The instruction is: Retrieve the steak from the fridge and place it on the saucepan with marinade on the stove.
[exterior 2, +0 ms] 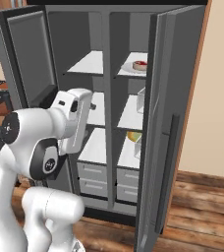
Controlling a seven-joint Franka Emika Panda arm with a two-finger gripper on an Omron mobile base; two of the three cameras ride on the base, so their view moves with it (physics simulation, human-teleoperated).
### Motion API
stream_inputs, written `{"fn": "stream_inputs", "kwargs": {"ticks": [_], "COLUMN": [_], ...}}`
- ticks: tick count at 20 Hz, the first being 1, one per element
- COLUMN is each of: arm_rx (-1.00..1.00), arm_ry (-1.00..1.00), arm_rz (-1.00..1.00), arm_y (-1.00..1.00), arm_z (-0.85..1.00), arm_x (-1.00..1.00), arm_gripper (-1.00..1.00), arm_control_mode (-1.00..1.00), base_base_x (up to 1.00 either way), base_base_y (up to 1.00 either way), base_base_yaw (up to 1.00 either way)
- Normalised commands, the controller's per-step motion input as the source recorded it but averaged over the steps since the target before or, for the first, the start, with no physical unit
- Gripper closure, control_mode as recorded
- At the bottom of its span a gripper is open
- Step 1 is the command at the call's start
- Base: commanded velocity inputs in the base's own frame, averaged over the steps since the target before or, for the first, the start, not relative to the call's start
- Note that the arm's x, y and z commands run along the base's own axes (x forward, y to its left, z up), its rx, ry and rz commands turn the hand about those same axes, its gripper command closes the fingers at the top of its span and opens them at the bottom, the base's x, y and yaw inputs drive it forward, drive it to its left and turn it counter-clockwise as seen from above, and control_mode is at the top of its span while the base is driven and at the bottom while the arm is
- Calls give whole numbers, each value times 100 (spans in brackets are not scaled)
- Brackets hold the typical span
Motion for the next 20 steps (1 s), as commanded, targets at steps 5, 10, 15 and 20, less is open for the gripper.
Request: {"fn": "stream_inputs", "kwargs": {"ticks": [5,10,15,20], "arm_rx": [-7,-3,-4,-2], "arm_ry": [-18,-3,0,-1], "arm_rz": [-4,-6,-11,-5], "arm_y": [-4,-24,-34,-6], "arm_z": [-28,0,0,-1], "arm_x": [27,23,33,41], "arm_gripper": [-100,-100,-100,-100], "arm_control_mode": [-100,-100,-100,-100], "base_base_x": [0,0,0,0], "base_base_y": [0,0,0,0], "base_base_yaw": [0,0,0,0]}}
